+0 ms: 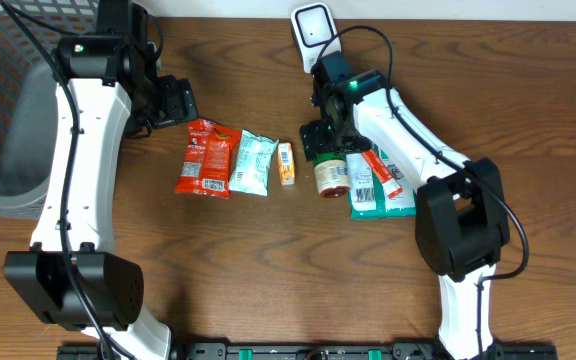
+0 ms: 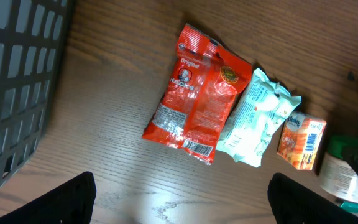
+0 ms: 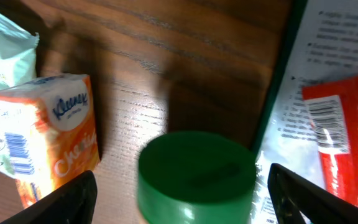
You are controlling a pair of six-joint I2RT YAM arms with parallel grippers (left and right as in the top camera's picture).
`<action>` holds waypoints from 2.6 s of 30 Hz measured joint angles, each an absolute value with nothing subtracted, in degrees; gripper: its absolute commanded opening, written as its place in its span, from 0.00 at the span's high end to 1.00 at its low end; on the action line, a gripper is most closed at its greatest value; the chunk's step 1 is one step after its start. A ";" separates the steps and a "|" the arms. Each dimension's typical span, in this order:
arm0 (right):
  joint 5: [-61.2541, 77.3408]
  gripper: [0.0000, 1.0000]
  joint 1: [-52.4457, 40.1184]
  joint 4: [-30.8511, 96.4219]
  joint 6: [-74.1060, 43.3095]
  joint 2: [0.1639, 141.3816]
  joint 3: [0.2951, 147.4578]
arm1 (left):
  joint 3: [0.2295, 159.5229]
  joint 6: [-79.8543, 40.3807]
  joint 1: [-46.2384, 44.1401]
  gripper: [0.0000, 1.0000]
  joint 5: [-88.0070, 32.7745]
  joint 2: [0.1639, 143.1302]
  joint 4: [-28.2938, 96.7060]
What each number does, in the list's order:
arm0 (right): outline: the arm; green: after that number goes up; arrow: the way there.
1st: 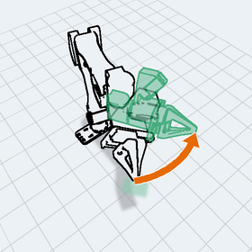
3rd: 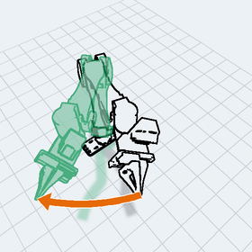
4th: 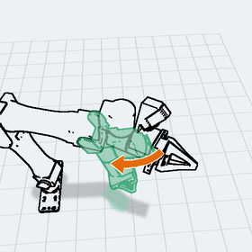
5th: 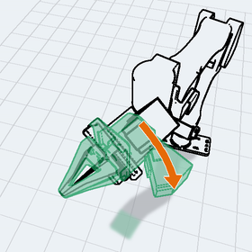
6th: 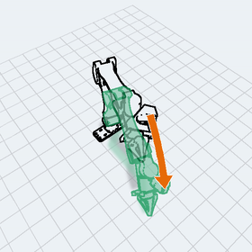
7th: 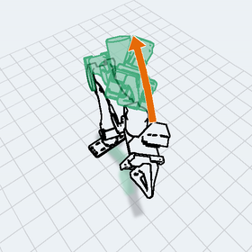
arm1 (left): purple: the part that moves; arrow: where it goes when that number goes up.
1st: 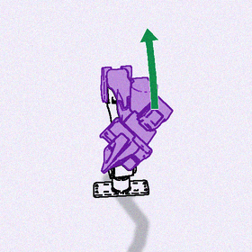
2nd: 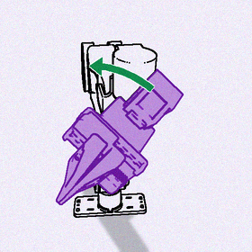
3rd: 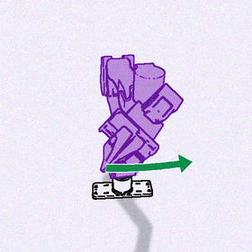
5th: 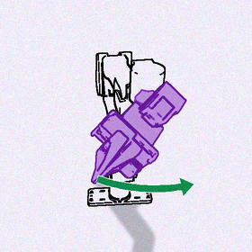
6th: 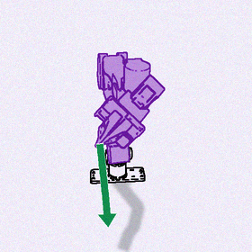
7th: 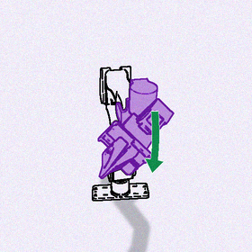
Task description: Scan the item barcode
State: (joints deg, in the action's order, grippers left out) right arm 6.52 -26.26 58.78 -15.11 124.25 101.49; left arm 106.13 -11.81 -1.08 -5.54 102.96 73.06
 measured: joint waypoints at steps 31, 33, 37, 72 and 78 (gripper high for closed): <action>7.03 0.21 -26.28 60.99 -13.85 127.68 102.50 | 106.13 -11.79 -1.08 0.11 -5.54 102.96 73.06; 6.74 0.23 -26.39 60.49 -13.82 127.68 102.28 | 106.13 -11.79 -1.08 0.11 -5.54 102.96 73.06; 6.61 0.33 -26.61 58.87 -13.56 127.68 101.95 | 106.13 -11.79 -1.08 0.11 -5.54 102.96 73.06; 6.02 0.31 -26.94 64.18 -13.30 118.54 101.49 | 106.13 -11.79 -1.08 0.11 -5.54 102.96 73.06; 5.74 0.06 -27.16 64.86 -19.75 118.54 101.49 | 106.13 -11.81 -1.08 0.11 -5.54 102.96 73.06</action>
